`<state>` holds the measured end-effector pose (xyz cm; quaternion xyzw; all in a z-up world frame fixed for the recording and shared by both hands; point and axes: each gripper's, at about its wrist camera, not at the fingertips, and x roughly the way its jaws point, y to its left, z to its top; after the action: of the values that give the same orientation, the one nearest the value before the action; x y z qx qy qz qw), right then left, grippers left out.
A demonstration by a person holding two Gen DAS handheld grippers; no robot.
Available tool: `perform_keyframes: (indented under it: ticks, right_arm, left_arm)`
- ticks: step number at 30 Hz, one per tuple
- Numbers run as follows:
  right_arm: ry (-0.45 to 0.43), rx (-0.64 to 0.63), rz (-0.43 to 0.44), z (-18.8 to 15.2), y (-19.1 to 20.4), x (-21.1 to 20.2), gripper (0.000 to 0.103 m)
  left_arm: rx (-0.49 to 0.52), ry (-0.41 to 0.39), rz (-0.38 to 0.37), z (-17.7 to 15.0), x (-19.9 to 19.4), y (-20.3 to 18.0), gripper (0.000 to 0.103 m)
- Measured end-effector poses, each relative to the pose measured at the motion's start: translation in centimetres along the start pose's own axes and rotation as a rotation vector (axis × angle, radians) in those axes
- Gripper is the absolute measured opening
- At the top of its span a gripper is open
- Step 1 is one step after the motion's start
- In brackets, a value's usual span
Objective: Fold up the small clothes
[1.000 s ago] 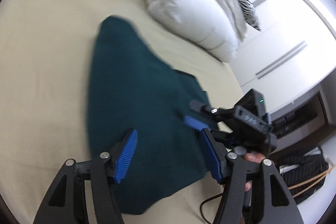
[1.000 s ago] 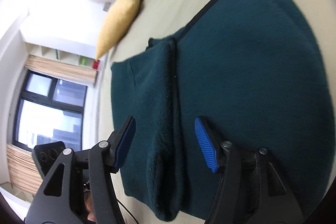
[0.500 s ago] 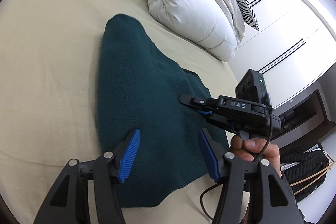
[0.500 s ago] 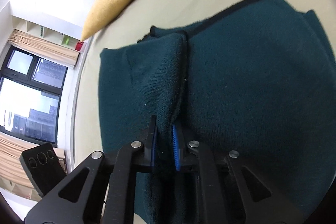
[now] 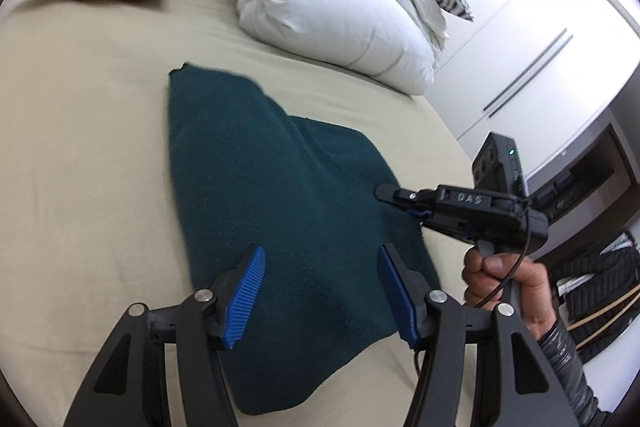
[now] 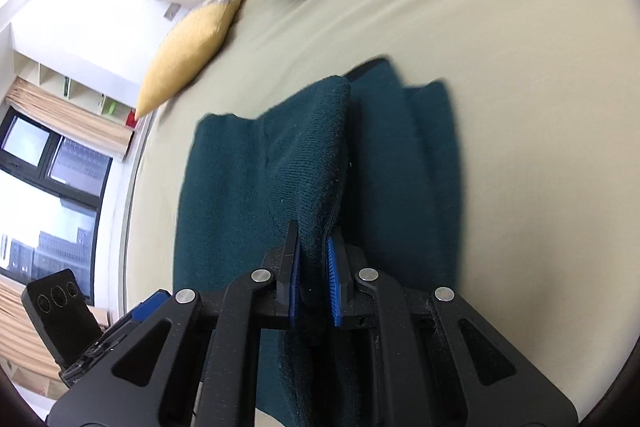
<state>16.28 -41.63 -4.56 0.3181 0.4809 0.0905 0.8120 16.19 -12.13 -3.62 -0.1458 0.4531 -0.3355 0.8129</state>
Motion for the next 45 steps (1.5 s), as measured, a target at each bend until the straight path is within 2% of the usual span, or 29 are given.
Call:
perform_keyframes:
  ticks: [5,9,13,16,19,20,21,22,23,24,26,28,29,31,32,34,35,36,38,40,43,45]
  right_arm:
    - [-0.025,-0.008,0.010,0.7,-1.1,-3.1,0.010]
    - [-0.032,-0.003,-0.002,0.4,-2.0,-3.7,0.010]
    - [-0.035,0.063,0.000,0.1,-5.0,-3.4,0.010]
    - [-0.016,0.070,-0.008,-0.5,-6.4,-1.8,0.010]
    - [-0.040,0.131,0.043,-0.9,-8.2,-1.1,0.011]
    - [-0.049,0.126,0.045,-1.2,-8.1,-1.4,0.013]
    - [-0.051,0.115,0.035,-1.4,-7.9,-1.6,0.019]
    - [-0.050,0.110,0.009,-1.6,-7.7,-2.0,0.022]
    - [-0.059,0.112,-0.050,-1.8,-7.2,-2.8,0.032]
    - [-0.089,0.102,-0.104,-2.1,-6.3,-4.1,0.034]
    - [-0.159,0.038,-0.133,-2.9,-4.4,-6.2,0.034]
    - [-0.181,-0.015,-0.064,-4.1,-2.5,-7.7,0.034]
    - [-0.170,-0.044,-0.018,-4.9,-1.5,-7.9,0.034]
    - [-0.126,-0.103,0.015,-6.5,-0.5,-7.3,0.034]
    - [-0.087,-0.119,0.006,-7.2,-0.6,-6.4,0.034]
    - [-0.008,-0.095,-0.066,-8.5,-2.3,-4.3,0.030]
    - [0.000,-0.081,-0.040,-9.2,-3.5,-3.7,0.030]
    - [-0.034,-0.084,0.001,-9.8,-4.1,-4.1,0.029]
    - [-0.062,-0.099,0.020,-10.8,-4.8,-5.0,0.029]
    - [-0.083,-0.139,0.008,-11.6,-4.7,-5.4,0.029]
    - [-0.087,-0.179,-0.025,-12.5,-4.1,-5.3,0.029]
    - [-0.081,-0.223,-0.075,-13.2,-3.4,-5.6,0.029]
  left_arm:
    - [0.077,-0.015,0.028,1.1,1.1,-2.7,0.061]
    - [0.120,-0.029,0.055,2.0,2.4,-3.9,0.061]
    - [0.146,-0.010,0.105,1.9,4.5,-3.5,0.061]
    - [0.125,0.062,0.130,1.4,7.3,-1.7,0.061]
    - [0.164,0.052,0.135,0.8,7.5,-1.7,0.061]
    - [0.180,0.054,0.143,0.8,7.4,-1.9,0.061]
    - [0.180,0.054,0.142,0.8,7.2,-1.9,0.061]
    - [0.171,0.050,0.138,0.8,6.9,-1.9,0.061]
    - [0.157,0.042,0.134,1.0,6.5,-1.8,0.061]
    - [0.147,0.029,0.133,1.2,6.0,-1.9,0.061]
    - [0.157,-0.008,0.150,1.5,5.1,-2.2,0.061]
    - [0.199,-0.031,0.182,1.9,5.0,-2.7,0.061]
    - [0.211,-0.030,0.194,2.2,5.2,-2.8,0.061]
    - [0.212,-0.017,0.210,2.8,5.9,-2.4,0.061]
    - [0.210,0.004,0.224,3.1,6.6,-2.0,0.061]
    - [0.210,0.078,0.242,3.3,8.5,-1.1,0.060]
    - [0.231,0.083,0.255,3.3,8.9,-1.2,0.060]
    - [0.260,0.090,0.272,3.3,9.2,-1.5,0.060]
    - [0.269,0.101,0.286,3.3,9.7,-1.7,0.061]
    - [0.243,0.102,0.269,3.3,9.9,-1.2,0.062]
    - [0.273,0.097,0.275,2.8,10.1,-1.1,0.062]
    - [0.280,0.088,0.272,2.5,10.0,-1.1,0.062]
